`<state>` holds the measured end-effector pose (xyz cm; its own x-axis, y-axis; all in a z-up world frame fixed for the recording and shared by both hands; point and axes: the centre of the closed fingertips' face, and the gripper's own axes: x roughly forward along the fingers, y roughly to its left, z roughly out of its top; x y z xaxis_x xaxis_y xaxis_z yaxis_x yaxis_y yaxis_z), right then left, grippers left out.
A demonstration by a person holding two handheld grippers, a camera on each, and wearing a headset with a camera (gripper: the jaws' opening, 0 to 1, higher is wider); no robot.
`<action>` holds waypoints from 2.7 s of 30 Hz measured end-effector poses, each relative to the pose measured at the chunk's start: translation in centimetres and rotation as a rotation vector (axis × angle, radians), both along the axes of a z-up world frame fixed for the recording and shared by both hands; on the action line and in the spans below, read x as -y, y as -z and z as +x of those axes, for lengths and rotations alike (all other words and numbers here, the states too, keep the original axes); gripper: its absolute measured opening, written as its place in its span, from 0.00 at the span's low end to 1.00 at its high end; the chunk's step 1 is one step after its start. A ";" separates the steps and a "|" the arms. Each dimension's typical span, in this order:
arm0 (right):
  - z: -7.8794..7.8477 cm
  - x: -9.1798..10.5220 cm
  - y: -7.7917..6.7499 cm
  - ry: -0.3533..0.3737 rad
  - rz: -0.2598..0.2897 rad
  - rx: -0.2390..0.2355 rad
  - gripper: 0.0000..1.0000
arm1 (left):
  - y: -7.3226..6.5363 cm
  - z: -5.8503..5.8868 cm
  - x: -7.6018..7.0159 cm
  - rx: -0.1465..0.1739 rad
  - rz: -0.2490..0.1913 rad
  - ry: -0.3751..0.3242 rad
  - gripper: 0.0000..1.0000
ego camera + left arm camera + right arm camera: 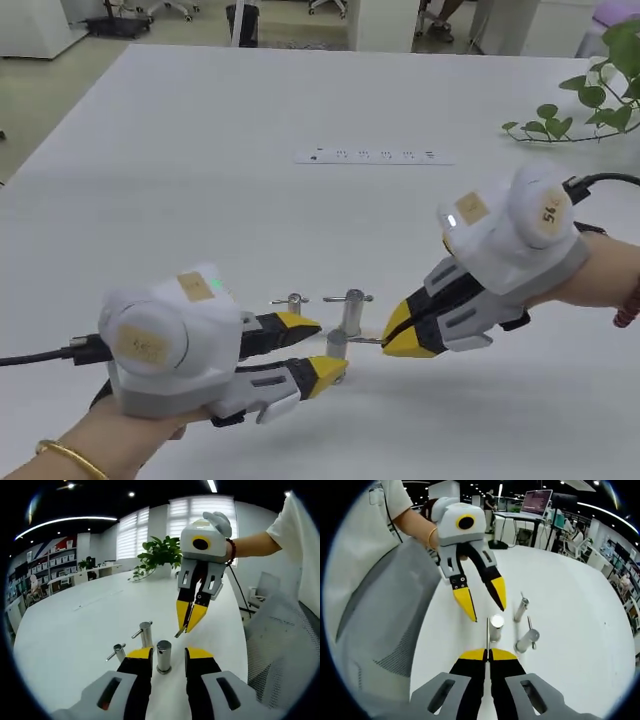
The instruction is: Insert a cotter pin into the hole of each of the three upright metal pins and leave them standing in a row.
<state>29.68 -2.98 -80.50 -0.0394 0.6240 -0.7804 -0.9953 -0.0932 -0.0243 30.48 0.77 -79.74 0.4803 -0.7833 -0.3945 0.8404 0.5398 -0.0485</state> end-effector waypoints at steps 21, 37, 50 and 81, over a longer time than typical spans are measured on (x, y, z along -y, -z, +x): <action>1.4 0.9 2.1 -0.016 -0.079 0.013 0.03 | 2.0 1.2 0.8 -0.026 0.043 -0.019 0.15; 1.3 0.0 1.5 -0.064 -0.086 0.040 0.03 | 2.2 1.2 0.9 -0.040 0.034 -0.008 0.12; 1.3 -1.3 1.4 -0.101 -0.087 0.060 0.03 | 2.2 1.2 1.1 -0.052 0.007 -0.018 0.12; 1.3 -1.8 1.6 -0.030 -0.058 0.035 0.10 | 3.2 1.1 1.0 -0.088 0.008 -0.028 0.13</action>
